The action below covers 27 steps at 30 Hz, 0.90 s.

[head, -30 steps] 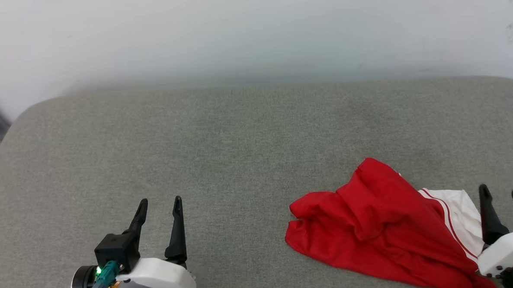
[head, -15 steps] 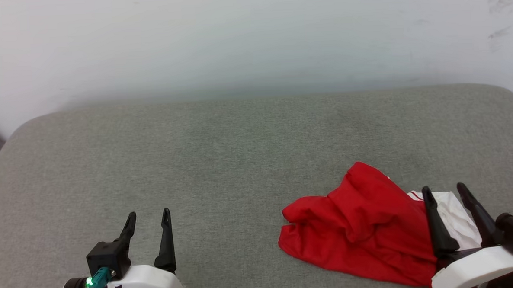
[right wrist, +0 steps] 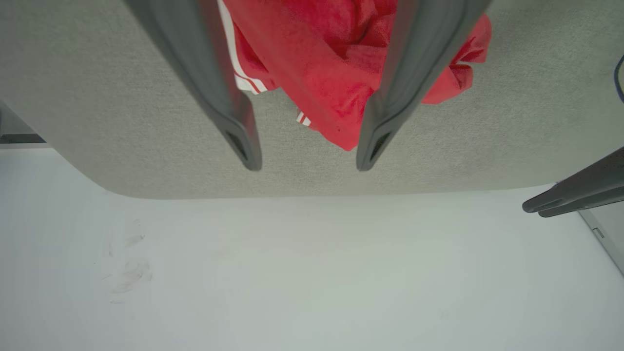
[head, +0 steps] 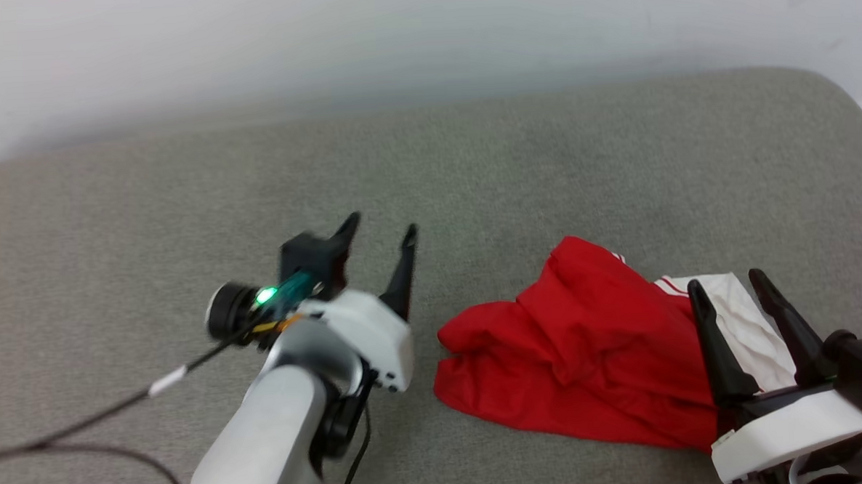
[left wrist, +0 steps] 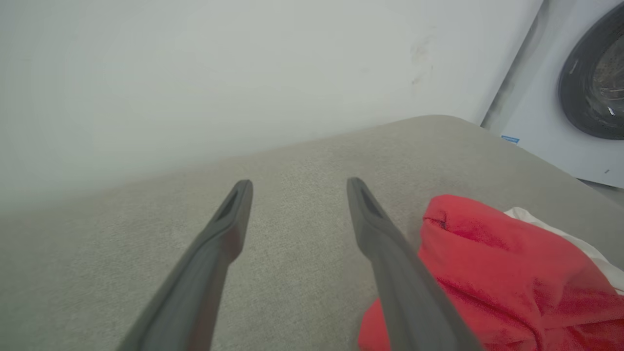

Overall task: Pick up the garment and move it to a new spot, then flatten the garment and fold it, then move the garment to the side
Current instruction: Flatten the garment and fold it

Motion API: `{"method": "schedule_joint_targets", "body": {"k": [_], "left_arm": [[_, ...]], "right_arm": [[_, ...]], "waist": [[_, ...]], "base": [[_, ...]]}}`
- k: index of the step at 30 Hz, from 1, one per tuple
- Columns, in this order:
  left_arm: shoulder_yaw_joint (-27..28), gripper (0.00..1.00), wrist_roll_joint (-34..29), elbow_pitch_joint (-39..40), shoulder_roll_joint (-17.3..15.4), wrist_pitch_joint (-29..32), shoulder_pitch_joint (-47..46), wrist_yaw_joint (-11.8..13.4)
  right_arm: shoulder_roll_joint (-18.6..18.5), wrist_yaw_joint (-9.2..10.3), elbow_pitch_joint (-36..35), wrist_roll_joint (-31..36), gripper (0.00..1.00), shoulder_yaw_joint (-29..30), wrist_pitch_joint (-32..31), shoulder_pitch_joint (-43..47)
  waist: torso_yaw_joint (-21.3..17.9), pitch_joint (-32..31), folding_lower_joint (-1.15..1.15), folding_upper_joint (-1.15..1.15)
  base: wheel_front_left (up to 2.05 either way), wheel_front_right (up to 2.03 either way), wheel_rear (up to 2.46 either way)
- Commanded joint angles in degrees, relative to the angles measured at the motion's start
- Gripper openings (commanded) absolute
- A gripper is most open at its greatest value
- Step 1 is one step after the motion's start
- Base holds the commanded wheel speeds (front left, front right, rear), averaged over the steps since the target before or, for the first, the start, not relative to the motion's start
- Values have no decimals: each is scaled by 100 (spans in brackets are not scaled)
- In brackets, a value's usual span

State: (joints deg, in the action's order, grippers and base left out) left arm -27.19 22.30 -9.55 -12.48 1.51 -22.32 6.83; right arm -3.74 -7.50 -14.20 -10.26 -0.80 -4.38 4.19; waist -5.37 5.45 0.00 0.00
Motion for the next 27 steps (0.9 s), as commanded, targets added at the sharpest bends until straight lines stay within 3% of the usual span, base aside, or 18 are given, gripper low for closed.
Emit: {"method": "schedule_joint_targets", "body": {"k": [1,11,21,22,23,24,27], "left_arm": [[-164,100,-39,-102,71,326,-355,-146],[-999,100,112,-1032,266,2200,-1374,-951],[-1524,100,316,-2114,131,3809,-1311,-1194],[-1567,95,356,-2189,133,3938,-1271,-1216],[-1585,55,376,-2197,142,3943,-1254,-1234],[-1577,0,372,-2177,149,3865,-1270,-1240],[-1438,0,288,-1993,156,3395,-1396,-1104]], "right_arm": [[-2,2,-42,-10,100,3,18,-133],[10,2,3,-135,100,-59,216,-435],[74,2,291,-402,100,-113,381,-537],[77,2,313,-412,100,-119,389,-535],[80,2,331,-424,100,-123,402,-529],[83,2,356,-435,100,-123,411,-523],[84,2,379,-437,100,-71,417,-471]], "waist": [[-189,321,0,0],[-550,915,0,0],[-767,1062,0,0],[-773,1055,0,0],[-776,1047,0,0],[-773,1032,0,0],[-707,943,0,0]], "base": [[0,0,0],[0,0,0],[0,0,0],[0,0,0],[0,0,0],[0,0,0],[0,0,0]]}}
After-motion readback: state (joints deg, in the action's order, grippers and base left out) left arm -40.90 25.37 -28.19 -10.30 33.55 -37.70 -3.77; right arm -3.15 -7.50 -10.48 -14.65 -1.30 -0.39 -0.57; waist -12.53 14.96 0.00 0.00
